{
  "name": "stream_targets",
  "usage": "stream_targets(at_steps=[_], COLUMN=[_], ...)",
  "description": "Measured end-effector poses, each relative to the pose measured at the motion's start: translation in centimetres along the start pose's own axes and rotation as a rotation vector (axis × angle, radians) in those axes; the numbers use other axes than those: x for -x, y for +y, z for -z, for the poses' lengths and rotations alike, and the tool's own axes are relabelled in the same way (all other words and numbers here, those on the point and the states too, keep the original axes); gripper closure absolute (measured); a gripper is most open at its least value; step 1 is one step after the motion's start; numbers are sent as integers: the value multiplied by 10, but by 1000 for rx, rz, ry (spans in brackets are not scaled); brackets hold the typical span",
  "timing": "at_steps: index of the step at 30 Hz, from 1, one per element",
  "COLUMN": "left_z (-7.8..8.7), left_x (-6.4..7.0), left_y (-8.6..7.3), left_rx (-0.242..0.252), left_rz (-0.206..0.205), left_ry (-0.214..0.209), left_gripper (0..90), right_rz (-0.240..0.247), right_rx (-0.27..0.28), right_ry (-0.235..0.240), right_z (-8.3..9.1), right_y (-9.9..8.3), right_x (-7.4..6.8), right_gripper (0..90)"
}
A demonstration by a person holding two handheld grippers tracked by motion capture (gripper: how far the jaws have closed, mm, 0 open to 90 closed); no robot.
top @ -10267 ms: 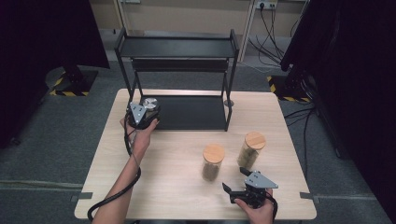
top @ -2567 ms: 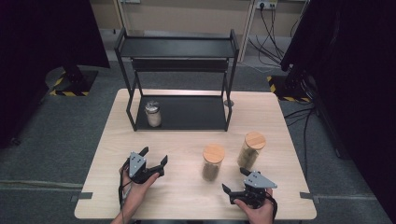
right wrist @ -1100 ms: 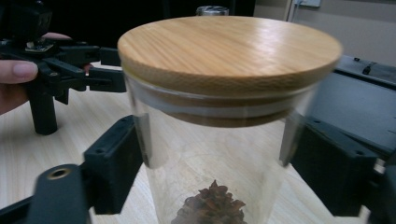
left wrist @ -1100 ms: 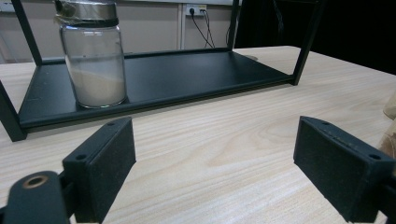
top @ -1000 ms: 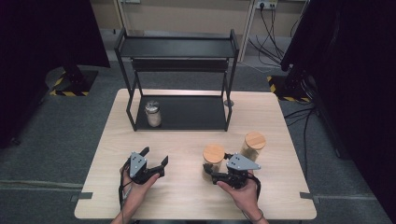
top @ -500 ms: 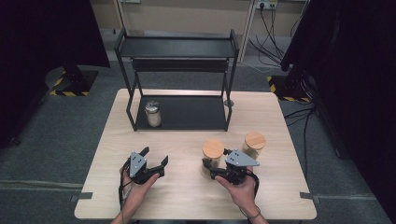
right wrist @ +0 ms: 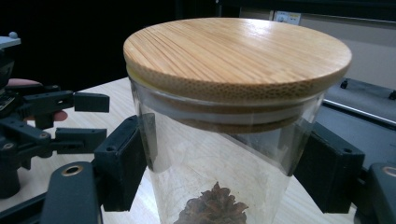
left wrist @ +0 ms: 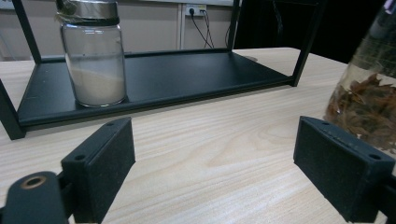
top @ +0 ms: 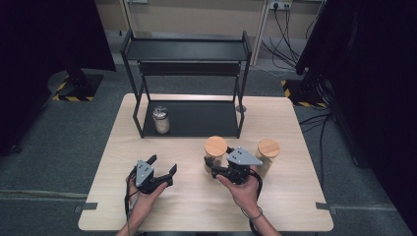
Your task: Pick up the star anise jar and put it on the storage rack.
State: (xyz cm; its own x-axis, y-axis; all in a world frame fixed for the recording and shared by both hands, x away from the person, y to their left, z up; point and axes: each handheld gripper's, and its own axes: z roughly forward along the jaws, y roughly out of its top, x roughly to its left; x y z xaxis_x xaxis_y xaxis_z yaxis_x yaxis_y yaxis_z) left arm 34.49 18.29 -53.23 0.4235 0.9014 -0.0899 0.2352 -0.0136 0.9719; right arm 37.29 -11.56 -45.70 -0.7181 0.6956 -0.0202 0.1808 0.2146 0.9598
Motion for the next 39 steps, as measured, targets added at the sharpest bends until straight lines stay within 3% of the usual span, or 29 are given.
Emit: stream_targets(at_steps=[39], left_z=[0], left_x=[0], left_y=[0], left_rx=[3], left_rz=[3], left_ry=[-2], left_gripper=[119], right_rz=[-40], right_rx=[14], right_ry=[-52], right_z=[-57], right_y=[39], right_x=[21], right_gripper=[253])
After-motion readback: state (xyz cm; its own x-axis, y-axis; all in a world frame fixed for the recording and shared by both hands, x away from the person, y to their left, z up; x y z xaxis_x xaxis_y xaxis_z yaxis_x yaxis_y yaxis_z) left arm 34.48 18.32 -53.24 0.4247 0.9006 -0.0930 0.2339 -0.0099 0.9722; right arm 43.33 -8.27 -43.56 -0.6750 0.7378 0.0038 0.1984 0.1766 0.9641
